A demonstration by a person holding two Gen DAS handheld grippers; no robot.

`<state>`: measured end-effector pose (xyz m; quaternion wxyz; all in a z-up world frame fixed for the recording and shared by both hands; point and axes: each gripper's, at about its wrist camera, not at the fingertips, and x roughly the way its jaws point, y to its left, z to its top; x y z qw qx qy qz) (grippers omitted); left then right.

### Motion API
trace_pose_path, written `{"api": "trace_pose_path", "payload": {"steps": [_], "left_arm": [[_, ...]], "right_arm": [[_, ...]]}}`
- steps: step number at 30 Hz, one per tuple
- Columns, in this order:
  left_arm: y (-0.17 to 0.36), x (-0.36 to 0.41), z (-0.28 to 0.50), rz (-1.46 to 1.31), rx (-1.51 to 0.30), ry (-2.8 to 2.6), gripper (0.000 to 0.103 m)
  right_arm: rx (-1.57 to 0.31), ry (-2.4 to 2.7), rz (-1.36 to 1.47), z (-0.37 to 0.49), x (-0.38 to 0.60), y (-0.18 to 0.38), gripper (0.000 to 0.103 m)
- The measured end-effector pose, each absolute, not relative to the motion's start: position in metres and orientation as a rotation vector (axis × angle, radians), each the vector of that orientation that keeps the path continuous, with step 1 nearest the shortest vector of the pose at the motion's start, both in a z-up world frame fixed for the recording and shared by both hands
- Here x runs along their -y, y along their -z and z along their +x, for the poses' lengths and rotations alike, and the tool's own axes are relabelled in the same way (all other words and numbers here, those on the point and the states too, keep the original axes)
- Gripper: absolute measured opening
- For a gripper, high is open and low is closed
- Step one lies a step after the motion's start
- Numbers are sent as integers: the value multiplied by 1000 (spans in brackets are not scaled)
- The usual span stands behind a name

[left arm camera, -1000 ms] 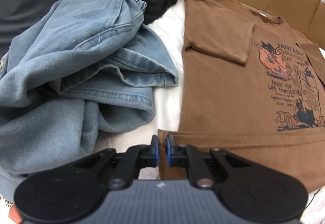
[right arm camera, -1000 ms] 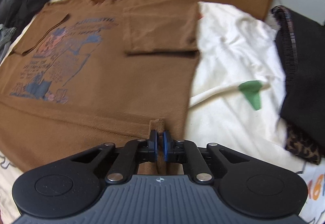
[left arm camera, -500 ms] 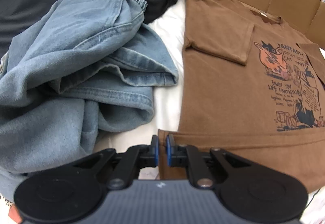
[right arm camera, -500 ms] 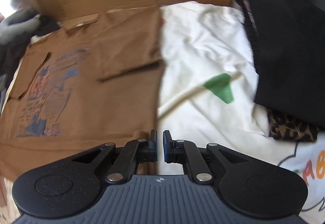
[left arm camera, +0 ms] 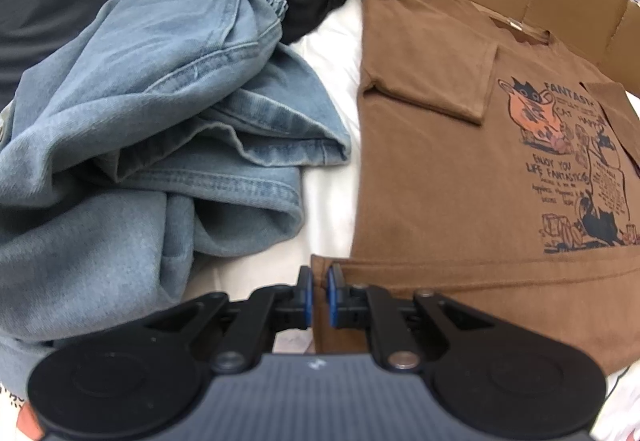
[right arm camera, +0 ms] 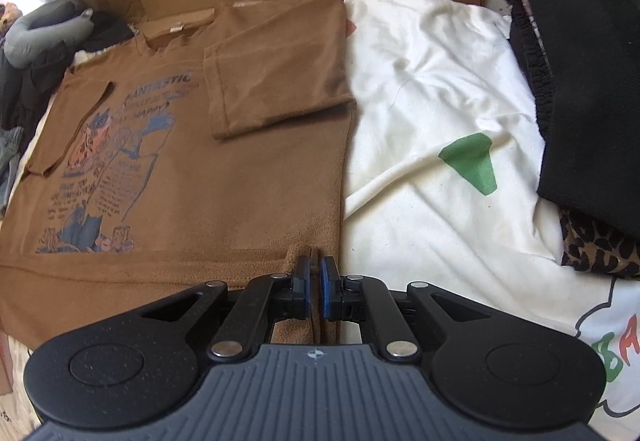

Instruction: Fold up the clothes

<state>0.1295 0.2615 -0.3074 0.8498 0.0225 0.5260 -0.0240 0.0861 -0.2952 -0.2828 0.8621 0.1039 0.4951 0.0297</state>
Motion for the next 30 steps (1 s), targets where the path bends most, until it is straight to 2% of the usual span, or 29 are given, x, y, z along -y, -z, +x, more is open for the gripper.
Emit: {"api": "trace_pose_path", "payload": {"steps": [2,6,21,30], "left_arm": [[308,-261,130,51,-1109,53,8],[309,-261,131,51,-1110,51,8],[312,-255,123,42,-1114,27,8],[311,-257,122,44,-1116,38,8]], "right_arm": [[-1028,-64,232,84,297,280,7],[-1028,-82,238,82,296,281,25],[-1069,-77,248,93,302,305,25],[-1023,-125,240,96,300,285,25]]}}
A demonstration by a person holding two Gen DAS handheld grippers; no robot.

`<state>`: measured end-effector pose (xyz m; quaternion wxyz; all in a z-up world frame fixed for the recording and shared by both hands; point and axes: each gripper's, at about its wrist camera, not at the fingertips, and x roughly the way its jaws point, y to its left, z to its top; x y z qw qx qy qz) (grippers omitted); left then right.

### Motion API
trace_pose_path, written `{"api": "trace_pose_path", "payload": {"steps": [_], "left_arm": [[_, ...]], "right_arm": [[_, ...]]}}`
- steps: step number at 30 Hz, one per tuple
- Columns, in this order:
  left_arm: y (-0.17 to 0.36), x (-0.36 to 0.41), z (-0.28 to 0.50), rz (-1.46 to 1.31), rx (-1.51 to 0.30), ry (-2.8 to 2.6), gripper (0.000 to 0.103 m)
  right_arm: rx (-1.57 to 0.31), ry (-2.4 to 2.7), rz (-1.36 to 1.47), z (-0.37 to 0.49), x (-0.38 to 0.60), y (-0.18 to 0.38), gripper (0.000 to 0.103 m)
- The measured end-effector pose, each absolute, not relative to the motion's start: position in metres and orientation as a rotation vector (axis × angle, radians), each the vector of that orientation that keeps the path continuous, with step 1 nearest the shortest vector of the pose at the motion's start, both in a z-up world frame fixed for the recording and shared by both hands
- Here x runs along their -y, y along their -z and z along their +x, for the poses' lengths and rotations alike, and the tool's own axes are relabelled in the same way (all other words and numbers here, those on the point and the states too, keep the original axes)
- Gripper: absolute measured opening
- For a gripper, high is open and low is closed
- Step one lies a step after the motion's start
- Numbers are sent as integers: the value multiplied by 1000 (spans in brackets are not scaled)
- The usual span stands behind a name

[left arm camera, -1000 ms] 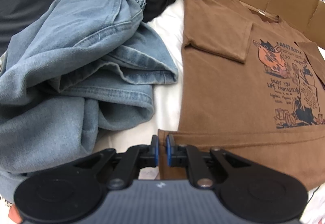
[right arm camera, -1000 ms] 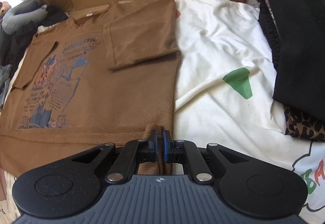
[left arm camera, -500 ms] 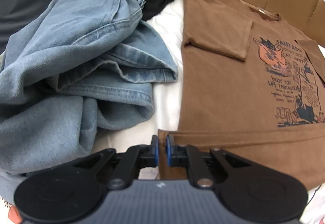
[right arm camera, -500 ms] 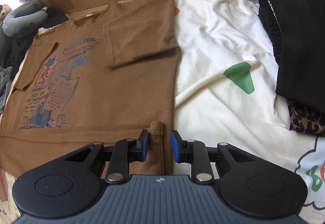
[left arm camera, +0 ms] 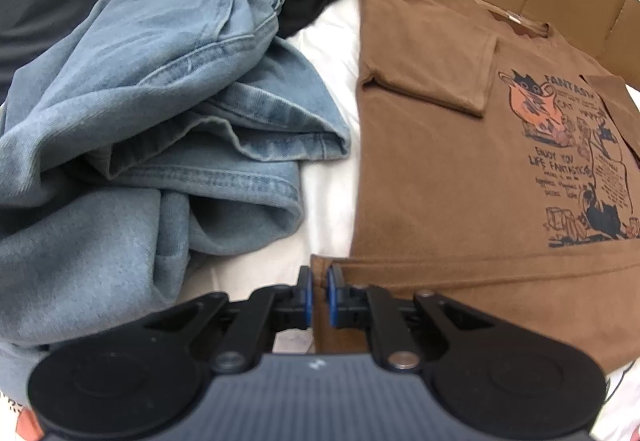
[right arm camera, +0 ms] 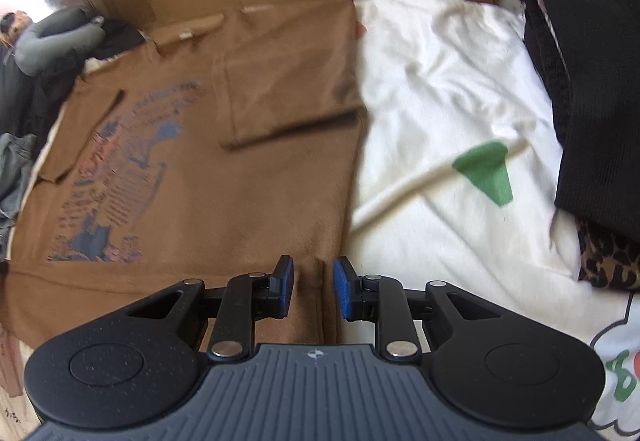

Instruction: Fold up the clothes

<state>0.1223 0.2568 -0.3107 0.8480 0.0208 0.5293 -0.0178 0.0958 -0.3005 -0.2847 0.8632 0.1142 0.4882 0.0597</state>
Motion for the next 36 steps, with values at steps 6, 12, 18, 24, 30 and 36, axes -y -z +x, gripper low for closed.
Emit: {"api": "trace_pose_path", "payload": {"steps": [6,12,18,24,30,36], "left_arm": [[312,-255,124,49,-1117,34,8],[313,-255,125,44,-1119,37,9],[312,-250,121,16,-1121,7,9],[308,-257,123,11,-1122,6,9],[305,-244,116,-23,-1123,-54,9],[303,-255,122,-8,-1125,-33,9]], "right_arm": [[-1033,-119,211,95,307,283,25],[-1047,-105,191,91,308,289,23],[-1016,-78,230,85,315,284,22],[-1033,-106,188,85,308,289,22],[-1032,-149,128,88,295,290,22],[-1026,-180,129,88,288,288,22]]}}
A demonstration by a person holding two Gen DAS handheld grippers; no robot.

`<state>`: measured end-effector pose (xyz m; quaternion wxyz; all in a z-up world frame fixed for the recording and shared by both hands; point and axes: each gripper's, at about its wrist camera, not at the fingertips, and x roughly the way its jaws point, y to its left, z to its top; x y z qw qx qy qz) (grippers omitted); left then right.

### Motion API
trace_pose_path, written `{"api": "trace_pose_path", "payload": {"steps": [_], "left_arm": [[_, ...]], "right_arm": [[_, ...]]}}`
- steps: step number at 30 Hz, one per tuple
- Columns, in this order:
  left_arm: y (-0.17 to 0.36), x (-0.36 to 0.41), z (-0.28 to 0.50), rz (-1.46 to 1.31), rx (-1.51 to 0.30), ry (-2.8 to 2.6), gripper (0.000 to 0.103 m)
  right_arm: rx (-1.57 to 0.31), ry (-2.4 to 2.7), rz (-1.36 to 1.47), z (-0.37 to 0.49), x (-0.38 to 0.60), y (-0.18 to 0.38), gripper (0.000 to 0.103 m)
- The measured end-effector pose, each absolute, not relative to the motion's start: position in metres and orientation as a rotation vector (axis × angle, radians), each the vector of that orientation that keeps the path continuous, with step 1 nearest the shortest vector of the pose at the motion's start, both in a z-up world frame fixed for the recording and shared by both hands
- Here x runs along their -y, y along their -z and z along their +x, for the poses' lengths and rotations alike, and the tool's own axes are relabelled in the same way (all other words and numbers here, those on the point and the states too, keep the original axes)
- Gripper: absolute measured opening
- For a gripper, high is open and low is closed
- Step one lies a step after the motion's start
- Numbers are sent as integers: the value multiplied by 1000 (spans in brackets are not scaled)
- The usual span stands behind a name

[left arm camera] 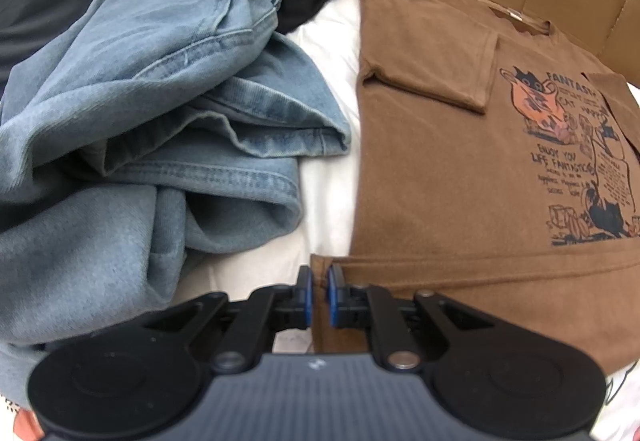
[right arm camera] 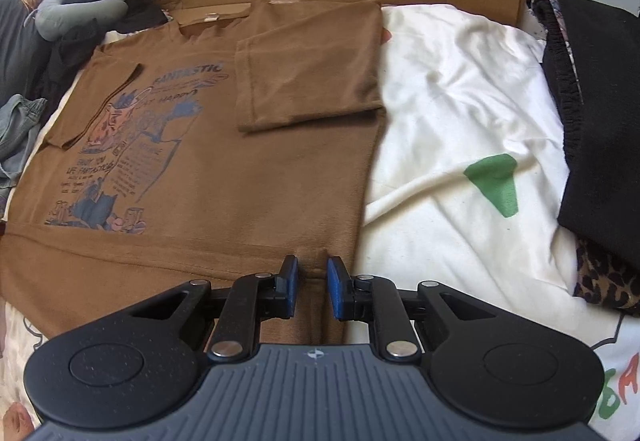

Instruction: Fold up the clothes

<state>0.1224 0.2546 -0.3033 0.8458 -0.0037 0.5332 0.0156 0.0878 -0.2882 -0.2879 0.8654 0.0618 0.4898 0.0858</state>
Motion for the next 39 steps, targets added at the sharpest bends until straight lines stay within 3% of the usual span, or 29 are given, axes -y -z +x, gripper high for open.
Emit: {"api": "trace_pose_path", "payload": {"steps": [17,18,19,30,39], "left_arm": [[297,-256,121,-14,-1126,-51,9],[301,-255,124,-11,-1125,-46,9],[301,-255,125,-11,-1121,-44,9],[259,-262,111,-67,-1001,-12,8],[227,-256,151,-60,-940,-4,8]], "right_arm": [[-1080,-140,221,100,302,312,18],[-1080,-140,228,101,302,311,8],[-1077,-141,229,101,302,310,5],[-959,-120,212,90,307,254,3],[-934,-46,216,120,317,231,3]]}}
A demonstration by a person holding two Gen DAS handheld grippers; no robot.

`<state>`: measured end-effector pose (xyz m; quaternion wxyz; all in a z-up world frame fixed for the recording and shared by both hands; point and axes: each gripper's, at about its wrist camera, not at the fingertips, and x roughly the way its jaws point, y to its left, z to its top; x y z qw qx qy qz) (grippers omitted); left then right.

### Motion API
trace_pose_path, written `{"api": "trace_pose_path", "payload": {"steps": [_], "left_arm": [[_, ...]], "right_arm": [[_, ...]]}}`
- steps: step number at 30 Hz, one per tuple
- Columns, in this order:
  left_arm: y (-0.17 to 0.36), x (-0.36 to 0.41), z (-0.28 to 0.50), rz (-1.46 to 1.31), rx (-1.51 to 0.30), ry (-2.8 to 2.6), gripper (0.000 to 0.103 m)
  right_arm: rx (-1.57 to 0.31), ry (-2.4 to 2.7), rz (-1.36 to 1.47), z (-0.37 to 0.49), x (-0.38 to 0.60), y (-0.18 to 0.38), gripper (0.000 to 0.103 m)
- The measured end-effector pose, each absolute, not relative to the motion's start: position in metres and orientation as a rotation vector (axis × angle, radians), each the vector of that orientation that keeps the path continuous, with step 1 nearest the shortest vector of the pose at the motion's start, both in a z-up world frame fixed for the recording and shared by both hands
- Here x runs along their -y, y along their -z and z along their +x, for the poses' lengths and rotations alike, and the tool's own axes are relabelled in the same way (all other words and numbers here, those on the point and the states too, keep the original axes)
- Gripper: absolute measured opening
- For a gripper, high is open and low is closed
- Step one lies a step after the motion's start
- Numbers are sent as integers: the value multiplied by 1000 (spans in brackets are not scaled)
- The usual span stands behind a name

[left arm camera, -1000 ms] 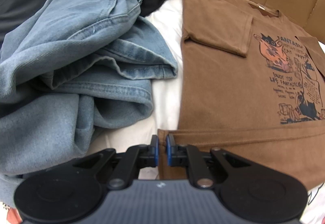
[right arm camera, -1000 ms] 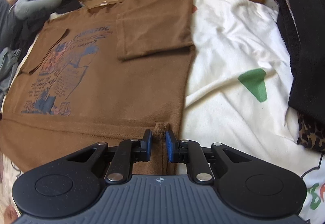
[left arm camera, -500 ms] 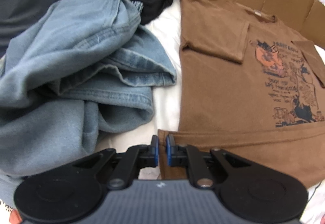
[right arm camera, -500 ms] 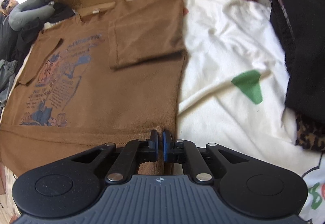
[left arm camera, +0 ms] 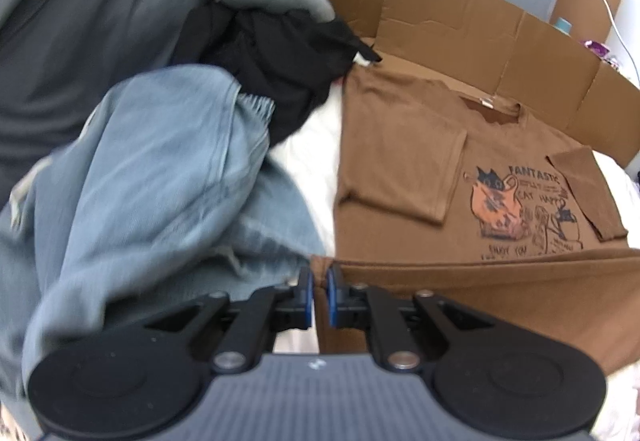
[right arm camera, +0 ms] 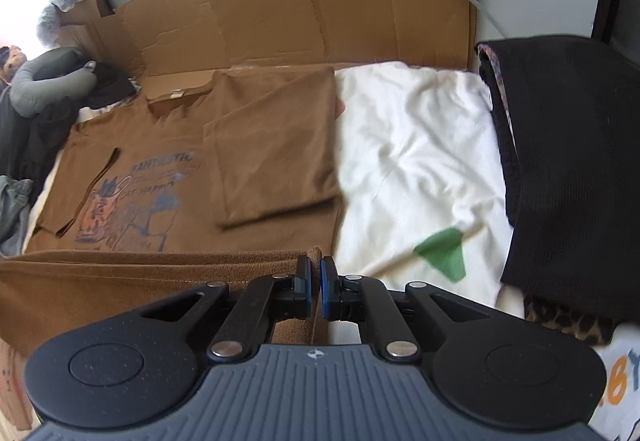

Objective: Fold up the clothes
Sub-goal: 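Lift the hem with both tools and fold it toward the collar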

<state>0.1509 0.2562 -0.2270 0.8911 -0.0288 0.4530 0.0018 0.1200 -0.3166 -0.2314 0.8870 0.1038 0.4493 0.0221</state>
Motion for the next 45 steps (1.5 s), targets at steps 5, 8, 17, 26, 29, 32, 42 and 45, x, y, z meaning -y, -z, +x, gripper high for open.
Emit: {"api": "trace_pose_path", "payload": {"steps": [5,8,17,26,29,32,42,45], "left_arm": [[223,-251,183,-39,-947,-7,8],[225,-246,206,-7,-963,-3,8],[251,-231,270,55,-1007,-15,8],[301,-236,288,26,-1043,-16,10],[300,-239,289,-12,-1069,-29,13],[294,-240,293,-33,-1108,-42,14],[282,-237,295,-5,-1150,19,14],[287,-235,294,7,-1143,52,14]], "right_arm": [[-935,-17,185,144,312,232,3],[-955,-4,162,160,311,235,3],[-989,21,141,212,309,253,3],[-1005,11,234,228,315,298,11],[-1011,18,292,220,322,290,14],[-1050,19,267,217,323,282,14],[-1117,-35,207,224,317,276,14],[-1133,-52,130,225,309,286,14]]}}
